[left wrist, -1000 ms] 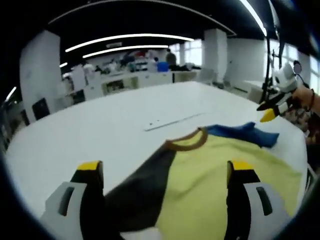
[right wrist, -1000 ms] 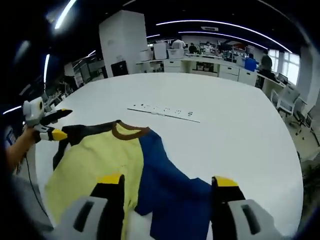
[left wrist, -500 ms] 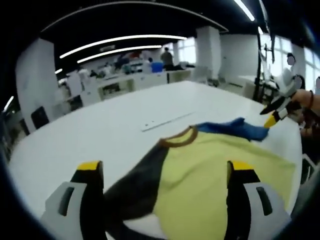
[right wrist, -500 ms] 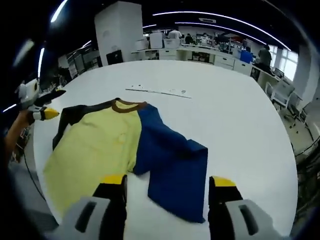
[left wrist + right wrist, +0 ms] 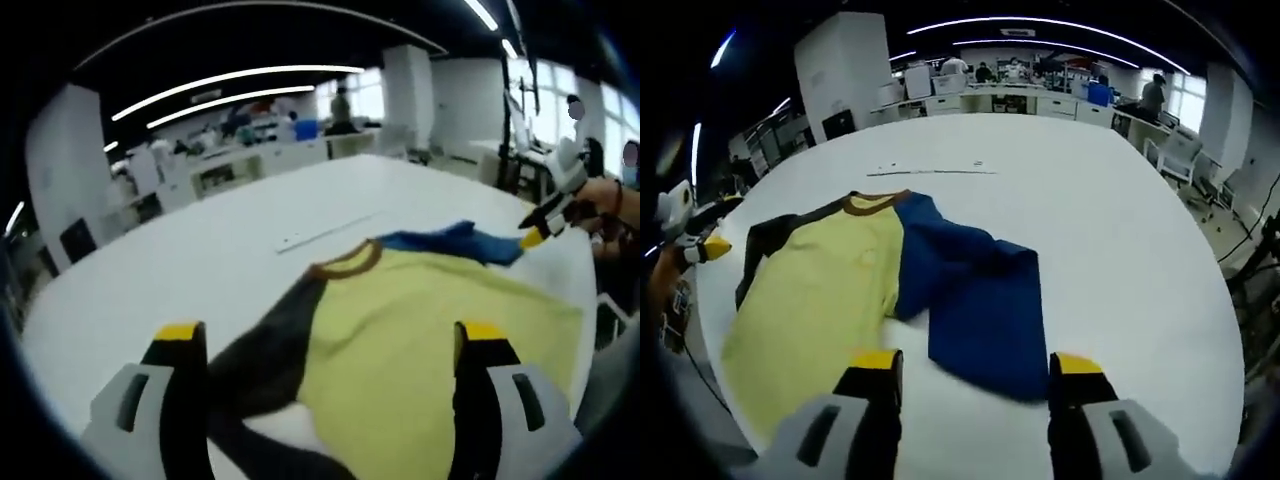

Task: Fold the garment on the visible template until the final outline fits inside the template.

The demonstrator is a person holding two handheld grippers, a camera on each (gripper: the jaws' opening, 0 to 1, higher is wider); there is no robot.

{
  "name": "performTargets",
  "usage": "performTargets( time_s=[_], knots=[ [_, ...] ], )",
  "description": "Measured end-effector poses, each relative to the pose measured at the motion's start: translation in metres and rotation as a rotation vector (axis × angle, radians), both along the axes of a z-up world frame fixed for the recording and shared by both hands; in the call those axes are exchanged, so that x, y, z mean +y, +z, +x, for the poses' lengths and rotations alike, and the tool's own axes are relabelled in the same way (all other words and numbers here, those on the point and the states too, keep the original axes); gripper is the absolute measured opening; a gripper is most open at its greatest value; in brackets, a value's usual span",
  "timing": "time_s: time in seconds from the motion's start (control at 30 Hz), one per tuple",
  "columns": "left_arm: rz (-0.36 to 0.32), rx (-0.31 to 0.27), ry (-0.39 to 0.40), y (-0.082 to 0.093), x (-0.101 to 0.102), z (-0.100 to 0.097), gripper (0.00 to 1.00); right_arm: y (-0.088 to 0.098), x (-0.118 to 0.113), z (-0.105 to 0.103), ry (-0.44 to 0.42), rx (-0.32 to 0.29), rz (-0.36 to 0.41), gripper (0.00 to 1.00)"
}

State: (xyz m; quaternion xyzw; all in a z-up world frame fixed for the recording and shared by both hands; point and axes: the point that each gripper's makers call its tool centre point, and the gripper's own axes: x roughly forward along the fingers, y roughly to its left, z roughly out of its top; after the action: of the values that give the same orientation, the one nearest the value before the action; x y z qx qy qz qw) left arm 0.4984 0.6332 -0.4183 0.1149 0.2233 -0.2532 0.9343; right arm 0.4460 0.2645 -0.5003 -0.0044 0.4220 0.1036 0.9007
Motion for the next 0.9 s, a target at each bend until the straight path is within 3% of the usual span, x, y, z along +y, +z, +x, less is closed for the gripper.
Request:
performTargets(
  time_s=[0.1,0.37,0.6,0.9],
  knots=[
    [0.016,0.001,0.002,-0.004,0.002,-0.002,0.99,-0.007,0.001,-0.004,0.014,0.009,-0.03,0.52],
    [0.012,0.017,0.001,-0.01,0.002,-0.008,0.97,-0.014,0.004,-0.004,-0.058,-0.005,0.016,0.41],
    [0.001,0.018,0.007,-0.011,0.002,-0.009,0.95,-0.018,0.0,-0.006,-0.161,0.004,0.039,0.39],
    [-0.023,0.025,0.01,-0.015,0.004,-0.011,0.94,-0.036,-0.003,0.002,-0.212,0.036,0.006,0.35]
  ],
)
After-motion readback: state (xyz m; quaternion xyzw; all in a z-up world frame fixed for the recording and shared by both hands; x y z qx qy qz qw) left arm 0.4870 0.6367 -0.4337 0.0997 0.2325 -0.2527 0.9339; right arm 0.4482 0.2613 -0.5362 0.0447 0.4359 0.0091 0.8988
